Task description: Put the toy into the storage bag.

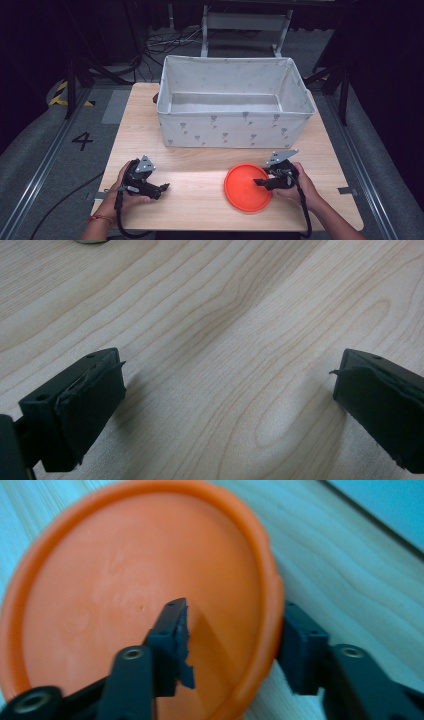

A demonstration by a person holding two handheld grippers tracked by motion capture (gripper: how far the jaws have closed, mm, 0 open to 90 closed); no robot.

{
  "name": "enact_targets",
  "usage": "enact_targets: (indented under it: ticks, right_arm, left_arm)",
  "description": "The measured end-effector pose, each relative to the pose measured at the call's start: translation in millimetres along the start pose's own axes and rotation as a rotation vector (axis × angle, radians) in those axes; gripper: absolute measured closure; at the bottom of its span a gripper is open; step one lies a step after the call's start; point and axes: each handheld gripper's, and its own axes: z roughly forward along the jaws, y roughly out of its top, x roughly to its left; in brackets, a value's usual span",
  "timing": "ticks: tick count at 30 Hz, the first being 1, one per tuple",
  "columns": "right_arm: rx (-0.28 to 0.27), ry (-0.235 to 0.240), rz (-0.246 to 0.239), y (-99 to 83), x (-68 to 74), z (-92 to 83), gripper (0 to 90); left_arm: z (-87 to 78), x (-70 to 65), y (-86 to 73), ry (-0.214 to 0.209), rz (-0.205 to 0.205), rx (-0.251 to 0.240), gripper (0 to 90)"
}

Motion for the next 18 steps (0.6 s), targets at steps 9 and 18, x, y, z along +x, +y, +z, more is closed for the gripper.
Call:
enact_targets:
  ticks: [9,18]
  right_arm:
    - [-0.051,0.015,-0.040,19.8,9.3,-22.1,74.3]
    - [-0.074,0.051,-0.132,38.0,26.6,-50.1,81.9]
  left_arm:
    - [0.0,0.1,0.0,0.000,0.001,0.000,0.4]
    - [0.0,0.1,0.0,0.000,0.001,0.000,0.5]
